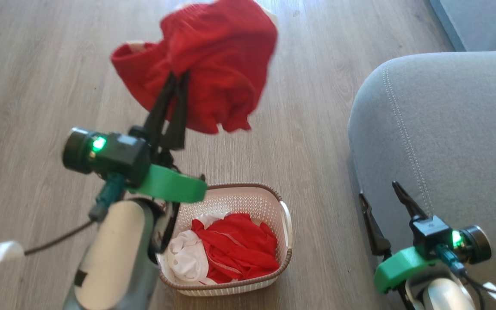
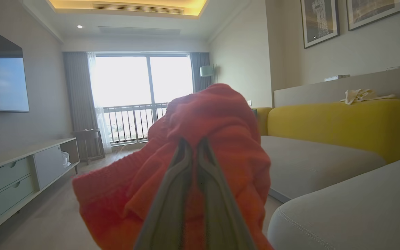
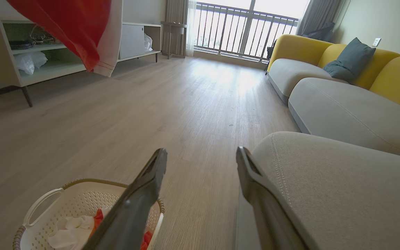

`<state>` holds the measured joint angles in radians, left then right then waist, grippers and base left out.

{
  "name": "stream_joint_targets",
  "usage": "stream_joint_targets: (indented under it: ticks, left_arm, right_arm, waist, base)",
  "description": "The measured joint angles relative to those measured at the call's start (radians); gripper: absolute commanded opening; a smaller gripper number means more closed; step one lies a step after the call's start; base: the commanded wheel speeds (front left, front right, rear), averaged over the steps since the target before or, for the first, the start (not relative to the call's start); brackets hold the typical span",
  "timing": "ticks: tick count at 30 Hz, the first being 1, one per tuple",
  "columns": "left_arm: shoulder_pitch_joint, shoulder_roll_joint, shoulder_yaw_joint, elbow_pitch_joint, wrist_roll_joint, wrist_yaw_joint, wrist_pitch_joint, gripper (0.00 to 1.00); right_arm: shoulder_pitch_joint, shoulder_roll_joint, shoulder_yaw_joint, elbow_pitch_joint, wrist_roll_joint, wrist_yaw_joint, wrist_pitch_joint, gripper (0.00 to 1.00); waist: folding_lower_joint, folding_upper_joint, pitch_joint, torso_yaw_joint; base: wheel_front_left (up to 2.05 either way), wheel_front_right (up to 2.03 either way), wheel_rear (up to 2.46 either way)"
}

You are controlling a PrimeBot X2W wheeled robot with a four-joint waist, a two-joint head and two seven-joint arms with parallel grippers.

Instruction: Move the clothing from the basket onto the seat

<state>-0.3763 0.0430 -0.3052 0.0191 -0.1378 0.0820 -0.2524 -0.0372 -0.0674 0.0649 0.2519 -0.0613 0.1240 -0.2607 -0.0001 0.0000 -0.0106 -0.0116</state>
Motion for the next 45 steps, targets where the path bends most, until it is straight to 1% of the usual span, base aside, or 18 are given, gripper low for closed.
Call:
stream_joint_targets:
  ticks: [4,8,11,16,21,26,32,34,37,42,43,45]
  left_arm:
    - [0.026,0.0,-0.046,-0.039,0.0,-0.021,0.0,0.0]
    - [0.052,0.0,-0.091,-0.042,0.013,-0.045,-0.004,0.0]
    - [0.084,0.001,-0.121,-0.049,0.021,-0.045,-0.004,0.0]
    - [0.135,0.001,-0.155,-0.084,0.002,-0.044,-0.004,0.0]
    - [0.139,0.003,-0.178,-0.109,-0.015,-0.035,-0.004,0.0]
    - [0.139,0.003,-0.181,-0.11,-0.021,-0.026,-0.004,0.0]
    - [0.139,0.003,-0.178,-0.109,-0.021,-0.026,-0.004,0.0]
    - [0.139,0.003,-0.176,-0.109,-0.023,-0.026,-0.004,0.0]
    - [0.139,0.003,-0.17,-0.109,-0.027,-0.026,-0.004,0.0]
    - [0.139,0.003,-0.152,-0.109,-0.027,-0.026,-0.004,0.0]
    - [0.139,0.003,-0.152,-0.109,-0.027,-0.026,-0.004,0.0]
    - [0.139,0.003,-0.15,-0.108,-0.027,-0.026,-0.004,0.0]
  right_arm:
    - [0.029,-0.001,0.007,-0.01,0.001,0.0,0.0,1.0]
    - [0.028,-0.003,0.007,-0.03,0.009,0.0,0.001,1.0]
    - [0.028,-0.005,0.008,-0.041,0.01,0.0,0.001,1.0]
    - [0.029,-0.005,0.007,-0.055,0.018,0.0,0.001,1.0]
    - [0.029,-0.008,0.008,-0.056,0.019,0.0,0.001,1.0]
    - [0.029,-0.02,0.011,-0.06,0.019,0.0,0.001,1.0]
    - [0.028,-0.023,0.015,-0.062,0.019,0.0,0.001,1.0]
    - [0.028,-0.032,0.046,-0.092,0.031,0.0,0.001,1.0]
    - [0.027,-0.042,0.115,-0.16,0.083,0.0,0.001,1.0]
    - [0.026,-0.113,0.209,-0.262,0.128,0.0,0.001,1.0]
    - [0.026,-0.113,0.209,-0.262,0.128,0.0,0.001,1.0]
    - [0.024,-0.138,0.26,-0.308,0.16,0.0,0.001,1.0]
  waist:
    - [0.0,0.0,-0.001,0.004]
    - [0.0,0.0,0.007,0.005]
    - [0.0,0.0,0.014,0.002]
    - [0.0,0.0,0.022,-0.001]
    - [0.0,0.0,0.027,0.005]
    - [0.0,0.0,0.029,0.008]
    - [0.0,0.0,0.03,0.01]
    - [0.0,0.0,0.03,0.011]
    - [0.0001,0.0,0.031,0.009]
    - [0.0001,0.0,0.034,0.007]
    - [0.0001,0.0,0.034,0.007]
    - [0.0001,0.0,0.036,0.007]
  base:
    - [0.0,0.0,0.0]
    - [0.0,0.0,0.0]
    - [0.0,0.0,0.0]
    - [0.0,0.0,0.0]
    - [0.0,0.0,0.0]
    - [0.0,0.0,0.0]
    - [0.0,0.0,0.0]
    - [0.0,0.0,0.0]
    - [0.0,0.0,0.0]
    - [0.0,0.0,0.0]
    - [0.0,0.0,0.0]
    - [0.0,0.0,0.0]
